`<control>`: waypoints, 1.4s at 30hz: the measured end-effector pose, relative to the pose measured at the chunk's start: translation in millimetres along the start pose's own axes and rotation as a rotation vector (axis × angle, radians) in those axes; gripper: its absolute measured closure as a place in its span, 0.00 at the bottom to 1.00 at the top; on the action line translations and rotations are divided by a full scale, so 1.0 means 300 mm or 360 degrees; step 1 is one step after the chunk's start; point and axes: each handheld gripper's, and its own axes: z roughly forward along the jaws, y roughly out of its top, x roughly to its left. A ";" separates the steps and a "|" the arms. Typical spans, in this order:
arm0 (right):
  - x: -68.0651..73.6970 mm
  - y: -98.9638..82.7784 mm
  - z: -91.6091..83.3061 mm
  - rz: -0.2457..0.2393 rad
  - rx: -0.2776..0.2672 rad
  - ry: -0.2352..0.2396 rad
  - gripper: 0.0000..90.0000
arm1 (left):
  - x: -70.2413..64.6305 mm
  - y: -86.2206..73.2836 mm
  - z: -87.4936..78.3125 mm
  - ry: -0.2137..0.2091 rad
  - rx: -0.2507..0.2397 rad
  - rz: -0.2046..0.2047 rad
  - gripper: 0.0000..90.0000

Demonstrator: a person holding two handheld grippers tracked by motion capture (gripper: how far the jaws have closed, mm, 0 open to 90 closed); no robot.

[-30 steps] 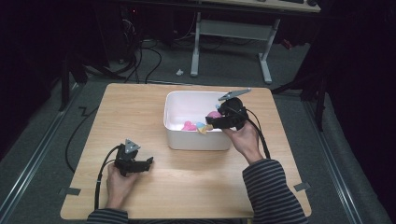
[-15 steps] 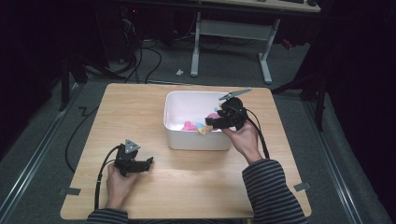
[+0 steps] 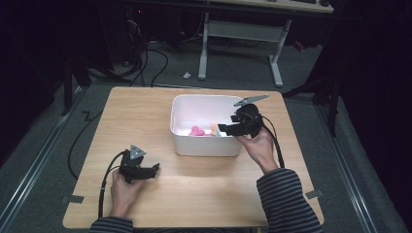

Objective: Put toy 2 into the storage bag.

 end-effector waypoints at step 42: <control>-0.079 -0.397 -0.413 0.0139 -0.0344 -0.0342 0.46 | -0.001 0.000 0.000 -0.0001 0.0000 0.0003 0.18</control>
